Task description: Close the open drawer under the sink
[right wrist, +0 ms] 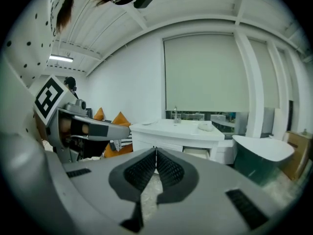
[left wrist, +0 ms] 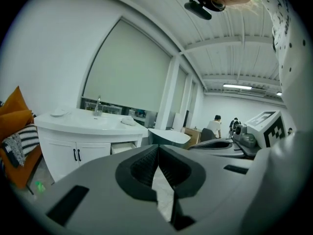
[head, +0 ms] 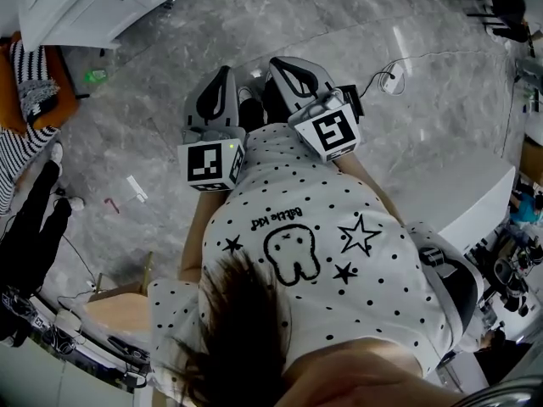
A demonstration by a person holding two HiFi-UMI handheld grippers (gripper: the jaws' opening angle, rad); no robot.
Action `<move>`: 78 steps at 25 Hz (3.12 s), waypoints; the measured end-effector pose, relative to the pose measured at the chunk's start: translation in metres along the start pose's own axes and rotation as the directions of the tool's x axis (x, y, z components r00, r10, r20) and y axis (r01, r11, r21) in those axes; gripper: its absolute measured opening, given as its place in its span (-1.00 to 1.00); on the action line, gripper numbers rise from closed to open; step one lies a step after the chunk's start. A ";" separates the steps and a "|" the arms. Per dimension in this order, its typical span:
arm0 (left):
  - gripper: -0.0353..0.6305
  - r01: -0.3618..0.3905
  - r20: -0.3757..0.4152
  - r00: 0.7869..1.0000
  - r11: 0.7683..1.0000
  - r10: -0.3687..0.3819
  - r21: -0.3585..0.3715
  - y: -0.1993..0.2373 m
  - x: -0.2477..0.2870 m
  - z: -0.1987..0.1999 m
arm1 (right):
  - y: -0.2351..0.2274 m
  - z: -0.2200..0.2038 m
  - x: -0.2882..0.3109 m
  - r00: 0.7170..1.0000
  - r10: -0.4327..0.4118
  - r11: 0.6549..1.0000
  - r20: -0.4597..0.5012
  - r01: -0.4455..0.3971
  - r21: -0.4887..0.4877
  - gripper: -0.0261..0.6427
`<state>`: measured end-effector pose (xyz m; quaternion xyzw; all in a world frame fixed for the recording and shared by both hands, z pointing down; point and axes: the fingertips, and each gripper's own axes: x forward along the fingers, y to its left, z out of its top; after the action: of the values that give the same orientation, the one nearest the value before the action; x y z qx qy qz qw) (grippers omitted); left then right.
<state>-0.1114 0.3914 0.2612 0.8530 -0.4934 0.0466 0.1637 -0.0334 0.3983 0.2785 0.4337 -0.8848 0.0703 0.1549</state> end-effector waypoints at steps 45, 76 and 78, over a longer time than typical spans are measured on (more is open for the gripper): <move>-0.88 -0.144 0.064 0.987 0.987 0.149 -0.072 -0.006 0.164 0.052 | -0.185 0.017 0.047 0.998 0.058 0.998 0.025 -0.058 -0.017 -0.88; -0.88 -0.089 0.036 0.995 0.992 0.093 -0.089 0.116 0.212 0.093 | -0.184 0.061 0.177 1.000 -0.019 1.000 -0.014 0.019 0.010 -0.88; -0.88 -0.087 0.032 0.995 0.992 0.090 -0.094 0.118 0.212 0.092 | -0.181 0.059 0.179 1.000 -0.013 1.000 -0.021 0.014 0.005 -0.88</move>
<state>-0.1123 0.1315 0.2531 0.8225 -0.5352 0.0154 0.1921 -0.0060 0.1384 0.2805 0.4394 -0.8801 0.0761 0.1633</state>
